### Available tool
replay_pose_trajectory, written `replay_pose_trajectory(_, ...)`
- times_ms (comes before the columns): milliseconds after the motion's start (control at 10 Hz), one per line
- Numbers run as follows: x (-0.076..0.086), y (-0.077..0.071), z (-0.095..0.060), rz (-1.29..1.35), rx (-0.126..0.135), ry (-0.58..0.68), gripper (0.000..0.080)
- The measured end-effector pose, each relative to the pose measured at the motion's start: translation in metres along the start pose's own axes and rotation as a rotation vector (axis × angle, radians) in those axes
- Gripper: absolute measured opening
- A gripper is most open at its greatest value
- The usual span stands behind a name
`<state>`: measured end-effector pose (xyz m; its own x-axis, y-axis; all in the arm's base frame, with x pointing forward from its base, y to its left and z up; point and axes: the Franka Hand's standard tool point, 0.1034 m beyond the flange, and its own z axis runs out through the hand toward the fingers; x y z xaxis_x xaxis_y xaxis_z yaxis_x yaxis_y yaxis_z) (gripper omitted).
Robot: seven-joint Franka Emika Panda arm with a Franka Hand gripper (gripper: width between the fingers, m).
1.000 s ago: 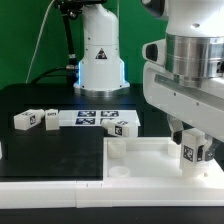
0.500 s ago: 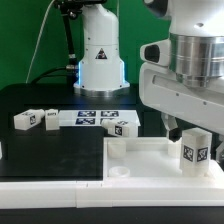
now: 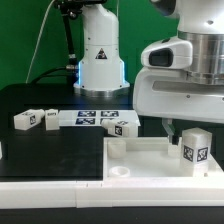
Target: Assemble one leg
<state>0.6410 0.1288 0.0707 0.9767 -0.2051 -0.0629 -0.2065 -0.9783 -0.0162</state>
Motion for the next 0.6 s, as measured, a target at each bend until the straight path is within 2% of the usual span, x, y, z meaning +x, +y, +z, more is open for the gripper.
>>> replay_pose_trajectory(300,0.0013,0.0025,-0.0003,-0.334,-0.002,0.002,0.0649)
replay_pose_trajectory(600,0.0032,0.0058,-0.0009,-0.584,-0.017,0.004,0.0649)
